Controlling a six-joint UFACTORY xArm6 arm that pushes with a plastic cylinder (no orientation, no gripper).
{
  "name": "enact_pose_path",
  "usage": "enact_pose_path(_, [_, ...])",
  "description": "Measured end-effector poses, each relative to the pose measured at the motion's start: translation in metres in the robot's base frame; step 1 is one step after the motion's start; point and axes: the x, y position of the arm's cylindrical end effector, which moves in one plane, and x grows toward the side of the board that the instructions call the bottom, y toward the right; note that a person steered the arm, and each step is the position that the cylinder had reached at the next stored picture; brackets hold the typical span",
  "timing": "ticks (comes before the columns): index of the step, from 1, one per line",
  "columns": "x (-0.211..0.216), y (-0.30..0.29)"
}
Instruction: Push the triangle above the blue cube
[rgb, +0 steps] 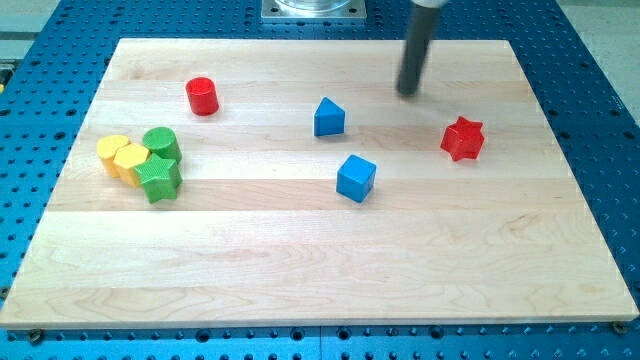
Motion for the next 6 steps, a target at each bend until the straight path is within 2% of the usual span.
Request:
enact_pose_path(1, [0.002,-0.062])
enact_pose_path(3, [0.062,-0.111])
enact_pose_path(4, [0.07,-0.01])
enact_pose_path(5, [0.058,-0.006])
enact_pose_path(6, [0.052,-0.085])
